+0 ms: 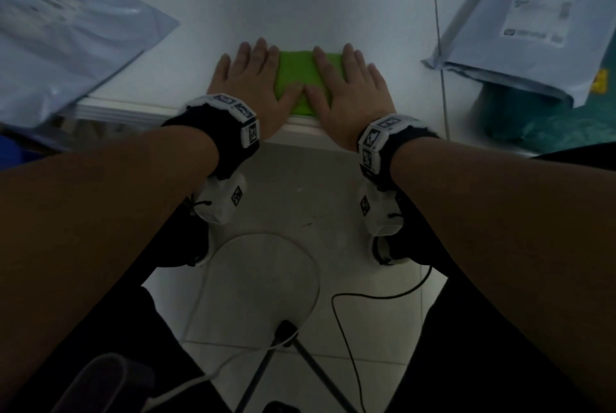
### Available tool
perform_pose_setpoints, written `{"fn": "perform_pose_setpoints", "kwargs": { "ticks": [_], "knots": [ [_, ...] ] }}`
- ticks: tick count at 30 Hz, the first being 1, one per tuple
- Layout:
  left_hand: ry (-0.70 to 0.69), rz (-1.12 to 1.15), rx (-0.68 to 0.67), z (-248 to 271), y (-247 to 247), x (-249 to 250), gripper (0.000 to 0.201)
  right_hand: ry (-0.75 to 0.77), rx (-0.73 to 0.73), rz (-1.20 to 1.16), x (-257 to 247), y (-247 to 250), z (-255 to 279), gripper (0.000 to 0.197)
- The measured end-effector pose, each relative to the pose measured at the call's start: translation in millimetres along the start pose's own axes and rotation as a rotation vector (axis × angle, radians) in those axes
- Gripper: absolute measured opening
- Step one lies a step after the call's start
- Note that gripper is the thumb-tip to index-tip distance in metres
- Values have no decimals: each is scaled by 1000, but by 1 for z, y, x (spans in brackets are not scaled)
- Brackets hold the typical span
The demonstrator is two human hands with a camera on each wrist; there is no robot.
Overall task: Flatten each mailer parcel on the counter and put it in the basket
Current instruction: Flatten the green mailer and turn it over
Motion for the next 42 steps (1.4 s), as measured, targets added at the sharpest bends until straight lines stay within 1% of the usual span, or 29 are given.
{"fn": "perform_pose_setpoints", "kwargs": {
  "ticks": [3,9,13,16,19,22,26,32,34,38,42],
  "knots": [
    [5,8,-1,0,-1,0,86,-1,1,1,0,0,0,68],
    [4,8,54,3,2,2,86,-5,12,-7,0,1,0,67],
    [23,8,37,2,2,0,86,-17,-16,-5,0,0,0,68],
    [32,10,-11,2,-1,-3,88,-23,-23,12,0,1,1,71],
    [-5,-10,-34,2,0,-9,91,-23,-28,17,0,1,0,72],
    [-50,-52,-42,6,1,-13,85,-20,-38,11,0,-2,-1,72],
    [-69,-100,-45,7,1,-11,81,-21,-31,2,1,-2,-1,72],
    [-51,-39,-71,4,-2,-15,82,-23,-18,2,0,0,-1,71],
    [-50,-23,-50,5,-3,-14,81,-24,-7,7,0,-1,0,71],
    [-64,-11,36,10,1,-12,73,-15,-3,0,0,1,1,70],
    [-54,-10,15,8,0,-12,69,-20,-13,9,0,0,0,71]
  ]
}}
Point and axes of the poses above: each hand's wrist, its own z-axis away from the middle knuckle, its own y-axis out of the back of the hand, x = y × z, the point moved 7 cm from there along -z, towards the middle knuckle, and after that the axes turned 4 degrees about -y, right-handed, at the moved point
